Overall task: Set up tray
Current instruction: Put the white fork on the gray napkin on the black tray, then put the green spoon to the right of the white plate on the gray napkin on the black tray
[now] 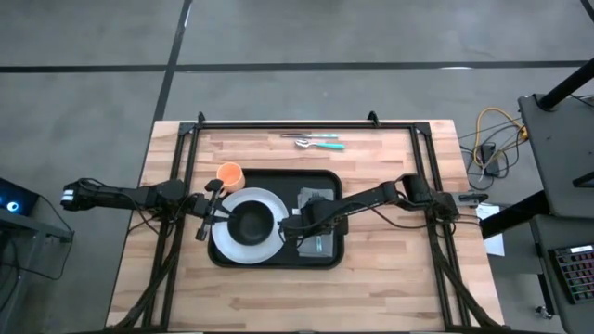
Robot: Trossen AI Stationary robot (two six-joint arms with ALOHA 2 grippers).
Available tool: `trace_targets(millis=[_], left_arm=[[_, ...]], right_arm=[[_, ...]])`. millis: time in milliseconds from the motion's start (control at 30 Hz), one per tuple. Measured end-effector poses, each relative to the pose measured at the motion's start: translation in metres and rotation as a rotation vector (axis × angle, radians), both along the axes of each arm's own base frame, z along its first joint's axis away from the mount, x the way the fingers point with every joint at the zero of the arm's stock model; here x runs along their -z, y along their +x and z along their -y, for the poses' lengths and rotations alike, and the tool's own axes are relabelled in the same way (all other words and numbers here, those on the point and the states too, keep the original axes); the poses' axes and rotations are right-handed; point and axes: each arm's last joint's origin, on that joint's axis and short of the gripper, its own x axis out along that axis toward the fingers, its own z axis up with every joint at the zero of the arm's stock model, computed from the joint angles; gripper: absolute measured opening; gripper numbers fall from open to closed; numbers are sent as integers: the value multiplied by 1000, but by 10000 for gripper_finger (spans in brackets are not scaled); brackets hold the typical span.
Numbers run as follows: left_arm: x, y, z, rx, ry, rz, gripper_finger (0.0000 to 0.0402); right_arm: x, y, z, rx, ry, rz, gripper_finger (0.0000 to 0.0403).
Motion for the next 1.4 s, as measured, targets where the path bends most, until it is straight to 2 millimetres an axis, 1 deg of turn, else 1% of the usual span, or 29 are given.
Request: trace_targets(millis=[333,567,667,800,967,1133,1267,1400], left_arm=[[0,0,0,0,0,0,22],[0,0,0,0,0,0,22],[0,0,0,0,0,0,22],[0,0,0,0,0,0,22],[0,0,0,0,0,0,22],[0,0,0,0,0,0,22],[0,0,0,0,0,0,22],[0,0,0,0,0,0,22]], right_arm=[[0,0,0,-7,8,-5,102],[-2,-1,5,-66,8,-30,109],[-8,-4,12,-88,8,-44,107],[-24,-6,26,-158,10,-30,108],[-35,-6,54,-262,8,-34,115],[-37,-7,90,-374,6,-63,120],[-37,-10,124,-473,4,-92,123],[-39,-16,162,-560,-12,-117,128]])
